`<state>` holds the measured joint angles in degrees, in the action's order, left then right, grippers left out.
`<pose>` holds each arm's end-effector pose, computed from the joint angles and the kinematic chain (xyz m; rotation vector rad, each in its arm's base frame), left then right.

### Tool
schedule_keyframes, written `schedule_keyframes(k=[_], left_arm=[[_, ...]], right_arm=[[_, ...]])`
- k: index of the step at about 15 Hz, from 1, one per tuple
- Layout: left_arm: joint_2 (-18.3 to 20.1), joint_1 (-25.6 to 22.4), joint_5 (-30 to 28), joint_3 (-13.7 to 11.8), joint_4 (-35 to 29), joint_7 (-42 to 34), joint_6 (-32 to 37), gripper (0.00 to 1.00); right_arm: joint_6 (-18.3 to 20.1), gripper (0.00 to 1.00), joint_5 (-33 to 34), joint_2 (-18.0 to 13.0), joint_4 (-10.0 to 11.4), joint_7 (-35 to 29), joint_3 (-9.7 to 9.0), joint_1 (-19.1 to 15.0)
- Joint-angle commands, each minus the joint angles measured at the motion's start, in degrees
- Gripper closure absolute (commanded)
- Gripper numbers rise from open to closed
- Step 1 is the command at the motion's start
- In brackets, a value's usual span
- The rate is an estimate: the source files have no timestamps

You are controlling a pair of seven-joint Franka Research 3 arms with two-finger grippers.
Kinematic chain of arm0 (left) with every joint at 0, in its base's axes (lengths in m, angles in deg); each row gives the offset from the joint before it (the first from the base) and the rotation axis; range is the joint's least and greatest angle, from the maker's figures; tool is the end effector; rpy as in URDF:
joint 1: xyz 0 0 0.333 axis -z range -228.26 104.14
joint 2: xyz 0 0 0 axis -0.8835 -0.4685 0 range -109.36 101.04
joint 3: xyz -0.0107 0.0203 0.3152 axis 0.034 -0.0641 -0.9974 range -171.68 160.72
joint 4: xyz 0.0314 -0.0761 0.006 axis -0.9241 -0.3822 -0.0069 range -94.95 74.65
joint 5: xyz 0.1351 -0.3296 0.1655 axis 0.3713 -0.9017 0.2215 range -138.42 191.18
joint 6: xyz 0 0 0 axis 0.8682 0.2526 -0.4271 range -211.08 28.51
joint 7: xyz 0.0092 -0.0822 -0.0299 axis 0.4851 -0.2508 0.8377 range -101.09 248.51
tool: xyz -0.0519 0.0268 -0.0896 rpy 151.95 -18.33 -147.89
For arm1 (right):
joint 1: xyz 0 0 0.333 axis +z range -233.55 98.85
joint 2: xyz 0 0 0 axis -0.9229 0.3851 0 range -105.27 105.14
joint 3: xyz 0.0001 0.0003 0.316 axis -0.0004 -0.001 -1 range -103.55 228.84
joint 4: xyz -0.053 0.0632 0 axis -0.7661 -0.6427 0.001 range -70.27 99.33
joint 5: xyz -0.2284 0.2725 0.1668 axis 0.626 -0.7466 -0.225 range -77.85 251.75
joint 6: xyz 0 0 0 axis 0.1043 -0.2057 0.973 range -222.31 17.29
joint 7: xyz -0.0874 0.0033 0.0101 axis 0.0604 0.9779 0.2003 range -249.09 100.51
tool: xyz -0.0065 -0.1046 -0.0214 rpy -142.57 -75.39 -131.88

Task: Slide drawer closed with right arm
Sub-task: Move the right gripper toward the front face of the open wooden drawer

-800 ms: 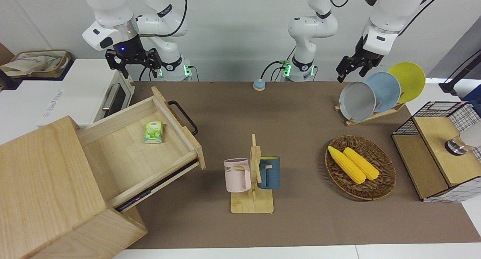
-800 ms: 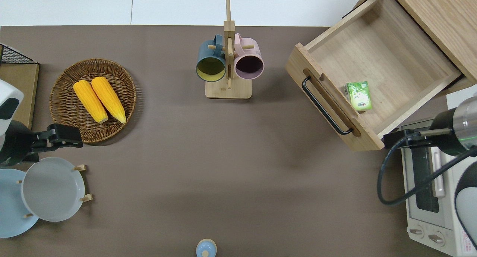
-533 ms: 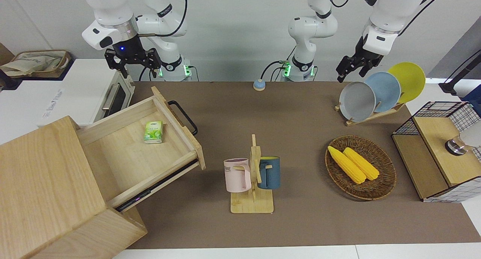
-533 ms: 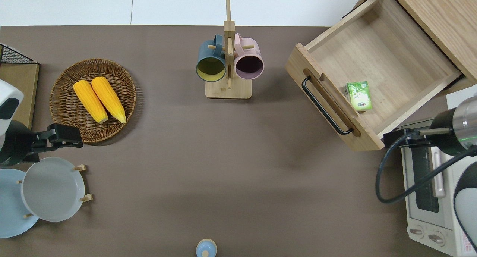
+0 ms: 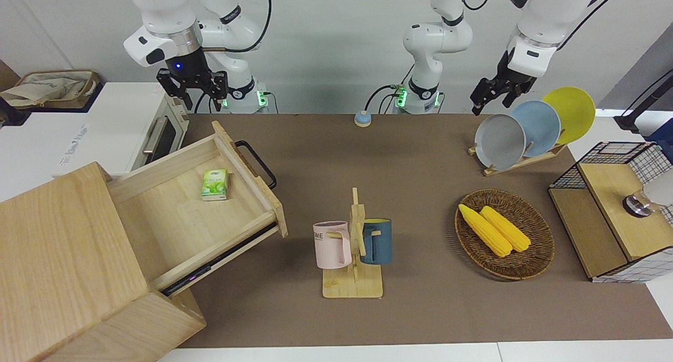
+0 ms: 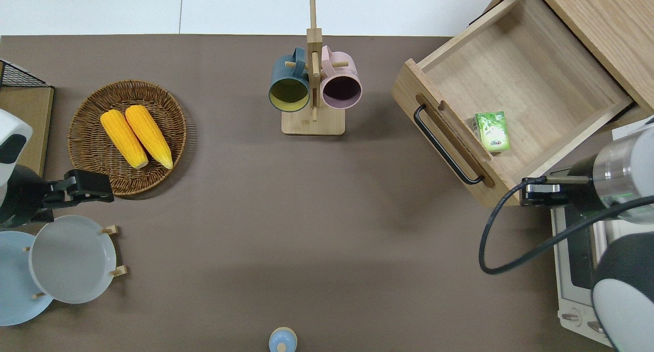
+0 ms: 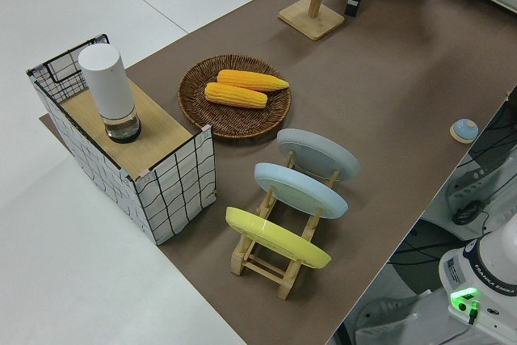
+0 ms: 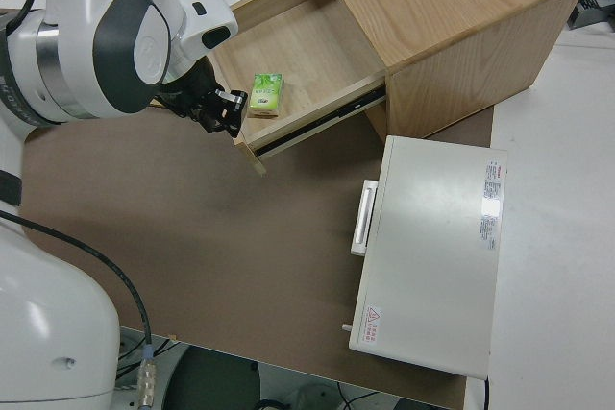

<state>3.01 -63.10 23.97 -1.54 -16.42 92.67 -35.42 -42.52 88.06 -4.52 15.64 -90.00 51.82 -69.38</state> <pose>0.5116 -0.0327 0.6262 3.0826 0.4356 -0.0494 0.5148 0.0816 0.6370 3.0897 -0.1901 -0.0738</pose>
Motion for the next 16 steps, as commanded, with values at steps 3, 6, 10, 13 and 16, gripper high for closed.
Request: schedule_keyframes(k=[3,6,10,13,16], left_arm=[[0.5,0.1,-0.1,-0.3,0.2,-0.5,1.0,0.01],[0.5,0.1,-0.1,-0.3,0.2,-0.5,0.9,0.01],[0.5,0.1,-0.1,-0.3,0.2,-0.5,0.9,0.01],[0.5,0.1,-0.1,-0.3,0.2,-0.5,0.9,0.01],[0.5,0.1,-0.1,-0.3,0.2,-0.5,0.9,0.01]], right_arm=[[2.4,1.000,-2.9,-0.4,-1.3,-19.8,-5.78,0.0],[2.0,1.000,-6.8,-1.3,-1.2,-30.7,-7.19,0.2],[-2.0,1.000,-6.9,-1.3,0.6,-45.0,-10.88,1.6],[-8.9,1.000,-6.6,-1.1,5.9,-52.3,-13.35,3.8],[-16.0,1.000,-5.5,-0.8,11.3,-56.2,-13.52,5.2]])
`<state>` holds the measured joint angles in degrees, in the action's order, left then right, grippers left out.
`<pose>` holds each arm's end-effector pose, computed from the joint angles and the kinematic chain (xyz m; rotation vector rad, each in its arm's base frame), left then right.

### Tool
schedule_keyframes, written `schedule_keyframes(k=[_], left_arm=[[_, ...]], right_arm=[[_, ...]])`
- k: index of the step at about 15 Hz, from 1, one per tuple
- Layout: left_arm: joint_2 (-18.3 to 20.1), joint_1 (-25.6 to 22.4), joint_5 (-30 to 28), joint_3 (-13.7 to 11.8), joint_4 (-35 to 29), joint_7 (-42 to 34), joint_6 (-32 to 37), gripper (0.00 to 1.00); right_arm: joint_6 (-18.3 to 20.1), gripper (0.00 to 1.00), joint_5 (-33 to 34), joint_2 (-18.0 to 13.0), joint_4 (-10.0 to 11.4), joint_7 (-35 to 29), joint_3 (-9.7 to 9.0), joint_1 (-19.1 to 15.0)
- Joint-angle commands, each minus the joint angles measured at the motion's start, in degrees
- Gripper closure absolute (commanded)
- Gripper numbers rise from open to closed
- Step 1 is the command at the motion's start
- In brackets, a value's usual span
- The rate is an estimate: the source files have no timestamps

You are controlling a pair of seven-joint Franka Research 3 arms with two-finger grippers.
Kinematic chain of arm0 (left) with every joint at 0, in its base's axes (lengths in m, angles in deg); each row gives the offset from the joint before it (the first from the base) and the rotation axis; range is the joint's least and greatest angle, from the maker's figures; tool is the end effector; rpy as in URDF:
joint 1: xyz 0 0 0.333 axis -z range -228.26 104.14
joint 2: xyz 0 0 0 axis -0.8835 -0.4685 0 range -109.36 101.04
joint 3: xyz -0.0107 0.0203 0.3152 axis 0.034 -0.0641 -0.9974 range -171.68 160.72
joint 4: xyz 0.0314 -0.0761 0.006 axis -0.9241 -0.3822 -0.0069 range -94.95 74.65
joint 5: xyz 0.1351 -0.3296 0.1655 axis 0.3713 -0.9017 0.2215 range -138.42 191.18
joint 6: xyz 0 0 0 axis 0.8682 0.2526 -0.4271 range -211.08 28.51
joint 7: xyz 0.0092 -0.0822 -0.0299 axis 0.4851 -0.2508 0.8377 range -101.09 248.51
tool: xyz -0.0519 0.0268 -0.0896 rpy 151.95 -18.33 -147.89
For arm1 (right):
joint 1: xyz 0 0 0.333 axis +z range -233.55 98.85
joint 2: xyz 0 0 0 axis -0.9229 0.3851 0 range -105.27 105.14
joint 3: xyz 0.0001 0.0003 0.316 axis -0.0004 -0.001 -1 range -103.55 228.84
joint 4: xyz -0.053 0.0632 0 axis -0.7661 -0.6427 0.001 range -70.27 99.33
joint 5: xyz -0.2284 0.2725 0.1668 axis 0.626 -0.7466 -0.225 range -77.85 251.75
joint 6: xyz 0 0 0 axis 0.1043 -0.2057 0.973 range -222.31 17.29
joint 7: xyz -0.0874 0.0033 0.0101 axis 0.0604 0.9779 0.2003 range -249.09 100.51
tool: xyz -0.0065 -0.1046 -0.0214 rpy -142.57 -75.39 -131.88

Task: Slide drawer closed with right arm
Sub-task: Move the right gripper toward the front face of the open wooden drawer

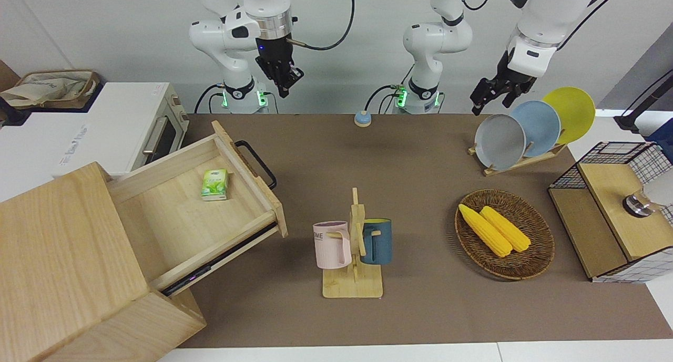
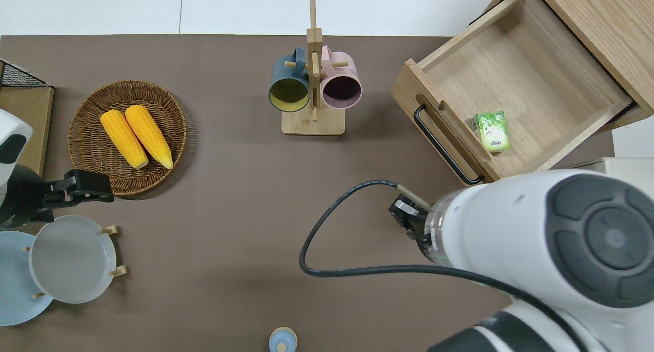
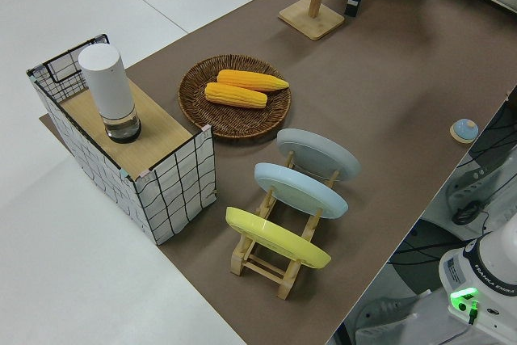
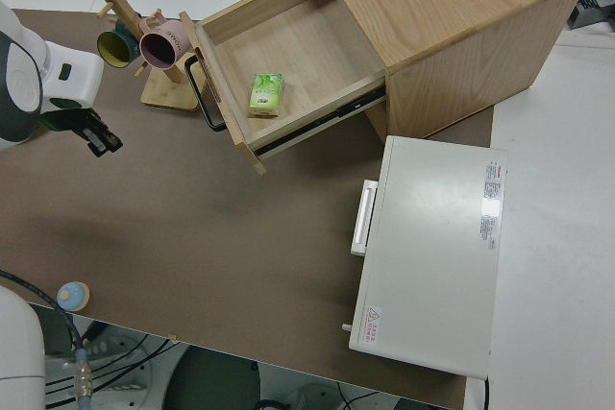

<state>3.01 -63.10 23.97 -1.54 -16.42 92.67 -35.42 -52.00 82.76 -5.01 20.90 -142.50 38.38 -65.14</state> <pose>0.5116 -0.0327 0.6262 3.0826 0.4356 -0.0494 0.4722 0.2534 0.6091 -2.8947 1.1137 0.0217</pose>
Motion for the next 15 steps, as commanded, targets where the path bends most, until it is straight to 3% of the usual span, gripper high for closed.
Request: schedule_keyframes(k=[1,3,7,15], left_arm=[[0.5,0.1,-0.1,-0.3,0.2,-0.5,1.0,0.01],[0.5,0.1,-0.1,-0.3,0.2,-0.5,0.9,0.01],[0.5,0.1,-0.1,-0.3,0.2,-0.5,1.0,0.01],[0.5,0.1,-0.1,-0.3,0.2,-0.5,1.0,0.01]], right_arm=[[-8.1,1.000,0.1,-0.3,7.2,-3.7,-0.08,1.0],[-9.7,1.000,1.1,0.2,8.5,-3.6,-0.08,1.1],[-11.1,1.000,3.1,1.5,8.6,-3.9,-0.08,0.9],[-14.8,1.000,9.6,8.9,7.2,-3.8,0.10,-0.7]])
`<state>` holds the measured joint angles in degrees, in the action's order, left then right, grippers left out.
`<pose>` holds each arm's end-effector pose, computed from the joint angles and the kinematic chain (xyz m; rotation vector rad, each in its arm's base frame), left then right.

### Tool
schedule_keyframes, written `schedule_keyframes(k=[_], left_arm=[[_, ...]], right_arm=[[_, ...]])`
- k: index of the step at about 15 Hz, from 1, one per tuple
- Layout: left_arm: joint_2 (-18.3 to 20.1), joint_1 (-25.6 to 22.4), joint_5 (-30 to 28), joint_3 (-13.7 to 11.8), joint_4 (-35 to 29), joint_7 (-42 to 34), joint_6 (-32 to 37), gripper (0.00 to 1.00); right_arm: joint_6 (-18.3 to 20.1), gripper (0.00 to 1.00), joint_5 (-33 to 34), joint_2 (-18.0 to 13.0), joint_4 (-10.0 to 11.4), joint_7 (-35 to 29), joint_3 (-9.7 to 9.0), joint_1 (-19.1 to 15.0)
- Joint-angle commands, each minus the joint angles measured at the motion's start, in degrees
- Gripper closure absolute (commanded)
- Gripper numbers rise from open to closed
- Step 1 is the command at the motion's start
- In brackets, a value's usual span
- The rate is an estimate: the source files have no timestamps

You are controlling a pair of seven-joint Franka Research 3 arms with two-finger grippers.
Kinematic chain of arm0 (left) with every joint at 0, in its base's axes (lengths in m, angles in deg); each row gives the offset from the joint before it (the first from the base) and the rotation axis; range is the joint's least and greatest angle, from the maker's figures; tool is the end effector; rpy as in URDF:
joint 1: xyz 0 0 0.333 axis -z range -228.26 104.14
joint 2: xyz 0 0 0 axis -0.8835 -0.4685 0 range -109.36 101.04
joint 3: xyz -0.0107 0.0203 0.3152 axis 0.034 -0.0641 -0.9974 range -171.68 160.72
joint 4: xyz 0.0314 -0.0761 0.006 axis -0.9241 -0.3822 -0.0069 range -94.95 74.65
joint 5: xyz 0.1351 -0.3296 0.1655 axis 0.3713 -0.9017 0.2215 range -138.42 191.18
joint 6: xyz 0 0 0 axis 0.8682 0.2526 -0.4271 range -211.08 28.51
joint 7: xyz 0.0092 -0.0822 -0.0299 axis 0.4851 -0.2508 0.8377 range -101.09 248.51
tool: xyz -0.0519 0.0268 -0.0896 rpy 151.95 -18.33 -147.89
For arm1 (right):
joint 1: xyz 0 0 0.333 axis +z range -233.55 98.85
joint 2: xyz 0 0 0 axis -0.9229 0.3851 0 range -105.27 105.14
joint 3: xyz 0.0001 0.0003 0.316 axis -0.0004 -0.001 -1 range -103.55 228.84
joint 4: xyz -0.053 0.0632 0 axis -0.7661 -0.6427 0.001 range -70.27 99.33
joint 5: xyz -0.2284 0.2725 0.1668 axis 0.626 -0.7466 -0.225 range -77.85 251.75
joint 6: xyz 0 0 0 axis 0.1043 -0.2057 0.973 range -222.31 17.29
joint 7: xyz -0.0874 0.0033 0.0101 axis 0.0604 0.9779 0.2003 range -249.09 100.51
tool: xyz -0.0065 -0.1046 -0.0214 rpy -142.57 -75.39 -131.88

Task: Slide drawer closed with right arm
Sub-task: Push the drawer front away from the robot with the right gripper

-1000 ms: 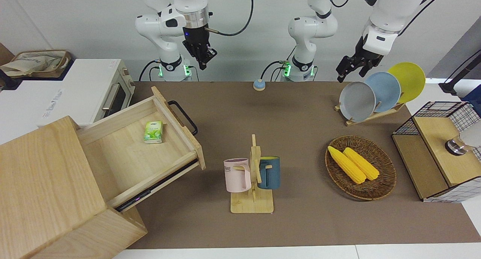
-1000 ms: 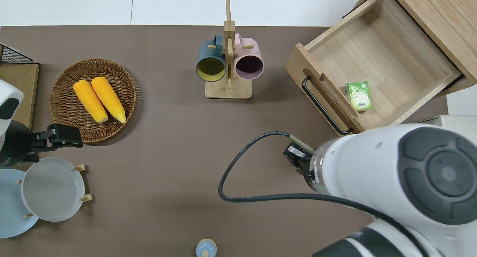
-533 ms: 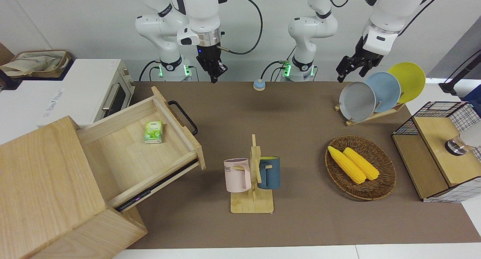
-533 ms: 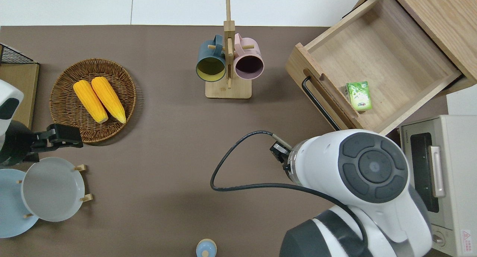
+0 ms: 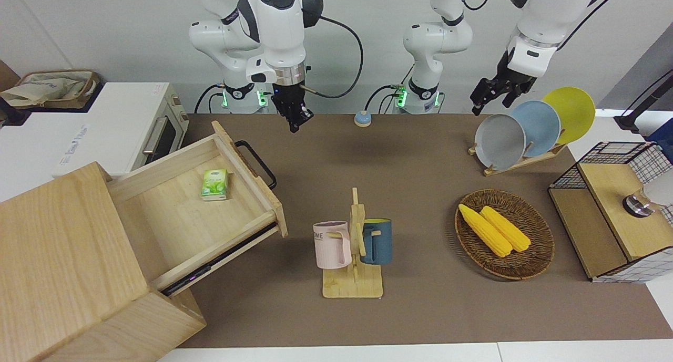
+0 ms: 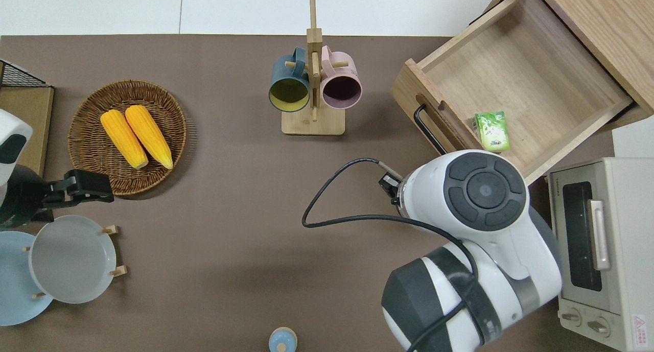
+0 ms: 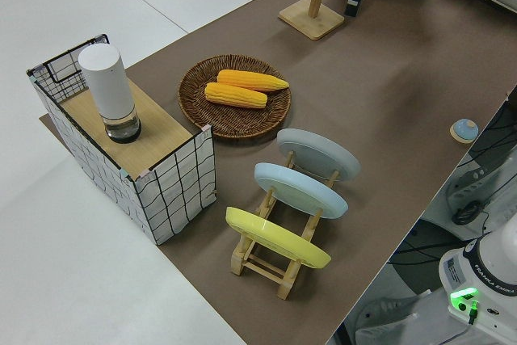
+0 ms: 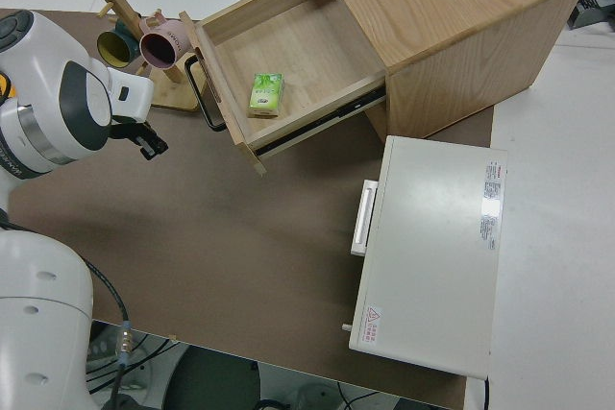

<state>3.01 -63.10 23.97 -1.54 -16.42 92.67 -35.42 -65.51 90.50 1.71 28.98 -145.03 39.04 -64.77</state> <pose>0.5116 -0.0327 0.6262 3.0826 0.4356 -0.0494 0.5156 0.2459 0.5031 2.8940 -1.1542 0.0623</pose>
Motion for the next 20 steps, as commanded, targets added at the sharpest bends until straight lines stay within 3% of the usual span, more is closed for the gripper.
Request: schedule_keyframes(k=[1,7,12,17,19,20], left_arm=[[0.5,0.1,-0.1,-0.3,0.2,-0.5,1.0,0.01],[0.5,0.1,-0.1,-0.3,0.2,-0.5,0.9,0.01],[0.5,0.1,-0.1,-0.3,0.2,-0.5,1.0,0.01],[0.5,0.1,-0.1,-0.3,0.2,-0.5,1.0,0.01],[0.5,0.1,-0.1,-0.3,0.2,-0.5,1.0,0.01],[0.5,0.1,-0.1,-0.3,0.2,-0.5,0.9,0.01]], right_arm=[[-2.5,1.000,2.3,2.9,-0.9,-1.0,-0.22,-1.3],[-3.5,1.000,4.2,5.5,-2.7,3.1,0.57,-4.2],[-3.5,1.000,5.9,6.8,-3.8,4.6,2.77,-4.3],[-2.9,1.000,8.2,9.6,-8.6,5.2,2.86,-6.4],[-2.7,1.000,9.3,12.0,-12.1,6.4,2.77,-8.1],[-2.8,1.000,9.6,12.3,-12.2,6.9,2.86,-9.0]])
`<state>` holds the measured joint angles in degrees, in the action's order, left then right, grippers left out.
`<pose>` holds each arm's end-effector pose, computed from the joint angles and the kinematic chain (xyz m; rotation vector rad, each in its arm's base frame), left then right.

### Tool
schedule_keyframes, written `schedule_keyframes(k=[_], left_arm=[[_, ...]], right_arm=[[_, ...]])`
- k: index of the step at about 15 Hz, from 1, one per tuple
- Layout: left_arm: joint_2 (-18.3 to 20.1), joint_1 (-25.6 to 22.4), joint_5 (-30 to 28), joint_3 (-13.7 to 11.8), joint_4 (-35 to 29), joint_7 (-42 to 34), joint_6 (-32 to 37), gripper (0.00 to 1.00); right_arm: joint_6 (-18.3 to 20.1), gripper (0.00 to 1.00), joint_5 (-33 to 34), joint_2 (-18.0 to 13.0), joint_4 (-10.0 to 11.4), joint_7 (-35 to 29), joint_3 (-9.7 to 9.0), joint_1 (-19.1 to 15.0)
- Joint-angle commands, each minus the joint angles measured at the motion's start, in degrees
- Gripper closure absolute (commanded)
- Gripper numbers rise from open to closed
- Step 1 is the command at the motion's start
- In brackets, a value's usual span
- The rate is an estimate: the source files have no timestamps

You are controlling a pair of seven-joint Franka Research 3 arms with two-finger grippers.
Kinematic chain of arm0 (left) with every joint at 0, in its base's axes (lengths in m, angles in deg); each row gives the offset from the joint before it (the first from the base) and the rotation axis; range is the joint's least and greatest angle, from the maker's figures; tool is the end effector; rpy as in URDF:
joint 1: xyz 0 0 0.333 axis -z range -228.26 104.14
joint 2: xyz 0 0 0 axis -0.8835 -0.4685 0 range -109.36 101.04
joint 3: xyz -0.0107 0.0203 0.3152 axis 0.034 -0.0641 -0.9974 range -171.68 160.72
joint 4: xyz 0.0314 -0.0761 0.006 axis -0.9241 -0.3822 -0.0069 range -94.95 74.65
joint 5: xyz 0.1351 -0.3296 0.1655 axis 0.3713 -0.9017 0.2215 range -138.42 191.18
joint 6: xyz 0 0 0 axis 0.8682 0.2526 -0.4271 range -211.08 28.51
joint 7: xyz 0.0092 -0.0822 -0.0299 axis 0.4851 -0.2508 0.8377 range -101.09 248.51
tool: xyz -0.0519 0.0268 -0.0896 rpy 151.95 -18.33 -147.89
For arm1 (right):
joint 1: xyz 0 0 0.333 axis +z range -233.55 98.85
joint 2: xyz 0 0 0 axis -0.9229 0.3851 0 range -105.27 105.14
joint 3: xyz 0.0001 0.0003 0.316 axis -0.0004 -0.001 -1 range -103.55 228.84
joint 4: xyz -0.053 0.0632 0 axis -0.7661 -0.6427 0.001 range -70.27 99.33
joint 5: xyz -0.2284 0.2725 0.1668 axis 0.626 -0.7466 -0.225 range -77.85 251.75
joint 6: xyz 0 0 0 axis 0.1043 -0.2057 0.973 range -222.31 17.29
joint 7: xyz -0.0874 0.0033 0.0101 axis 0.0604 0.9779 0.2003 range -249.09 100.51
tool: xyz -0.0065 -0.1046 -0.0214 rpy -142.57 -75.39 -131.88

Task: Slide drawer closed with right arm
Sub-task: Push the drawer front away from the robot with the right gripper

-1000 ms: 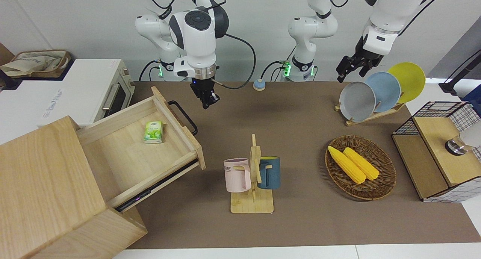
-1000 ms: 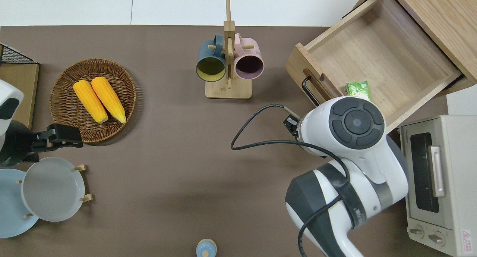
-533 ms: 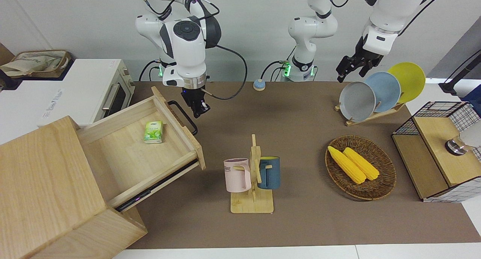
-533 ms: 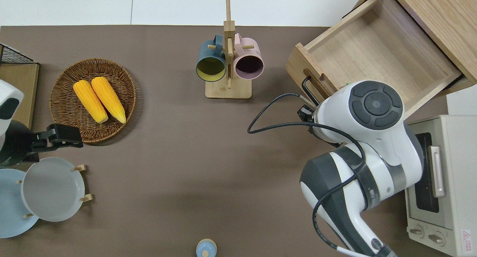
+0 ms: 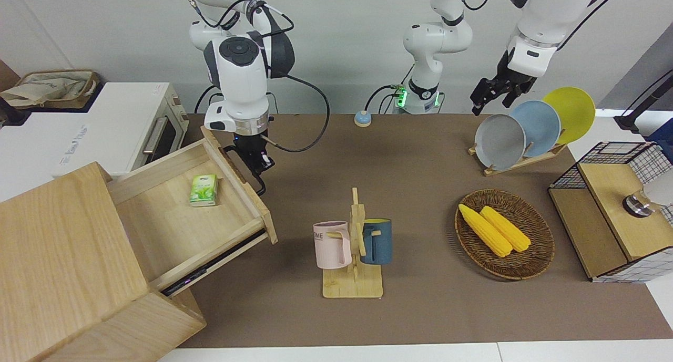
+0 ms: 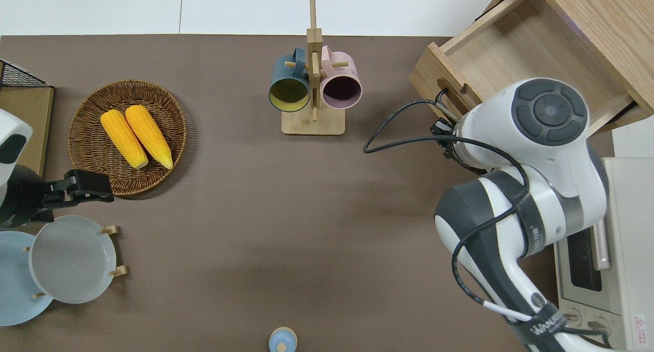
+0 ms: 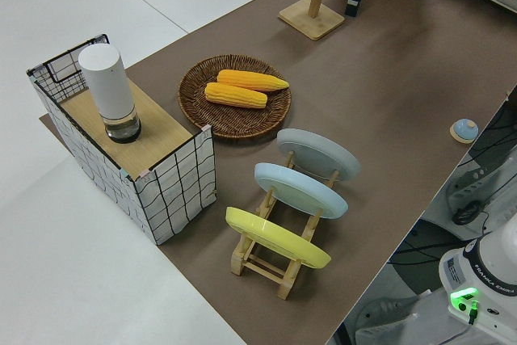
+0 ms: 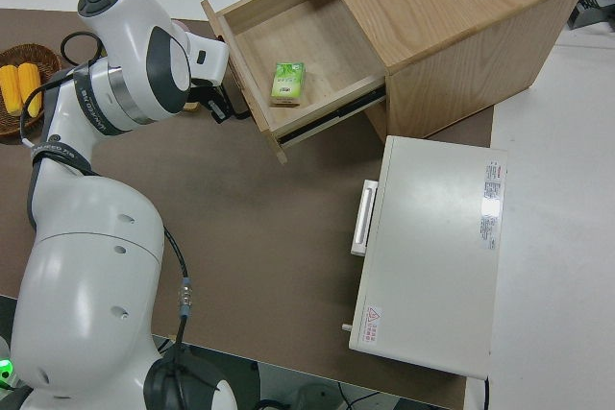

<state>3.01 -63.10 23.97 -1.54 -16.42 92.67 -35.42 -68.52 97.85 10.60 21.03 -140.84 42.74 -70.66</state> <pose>0.5116 -0.0327 0.6262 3.0826 0.4356 -0.0494 0.6023 0.1522 0.4872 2.8316 -1.2232 0.1811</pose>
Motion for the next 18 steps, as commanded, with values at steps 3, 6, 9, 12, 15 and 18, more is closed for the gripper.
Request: schedule_keyframes(k=[3,6,9,12,15,18], left_arm=[[0.5,0.1,-0.1,-0.3,0.2,-0.5,0.9,0.01],[0.5,0.1,-0.1,-0.3,0.2,-0.5,1.0,0.01],[0.5,0.1,-0.1,-0.3,0.2,-0.5,0.9,0.01],[0.5,0.1,-0.1,-0.3,0.2,-0.5,0.9,0.01],[0.5,0.1,-0.1,-0.3,0.2,-0.5,0.9,0.01],[0.5,0.1,-0.1,-0.3,0.2,-0.5,1.0,0.01]], right_arm=[[-0.7,1.000,2.8,4.5,-5.4,4.5,-0.49,-5.3],[-0.8,1.000,2.9,6.6,-8.7,5.6,-0.31,-7.8],[-4.1,1.000,2.9,7.9,-9.9,7.8,1.52,-9.3],[-5.5,1.000,2.9,9.2,-11.3,11.3,3.29,-10.0],[-7.4,1.000,2.9,9.9,-12.2,12.8,4.52,-10.8],[-11.0,1.000,3.0,11.6,-13.4,13.4,6.01,-11.6]])
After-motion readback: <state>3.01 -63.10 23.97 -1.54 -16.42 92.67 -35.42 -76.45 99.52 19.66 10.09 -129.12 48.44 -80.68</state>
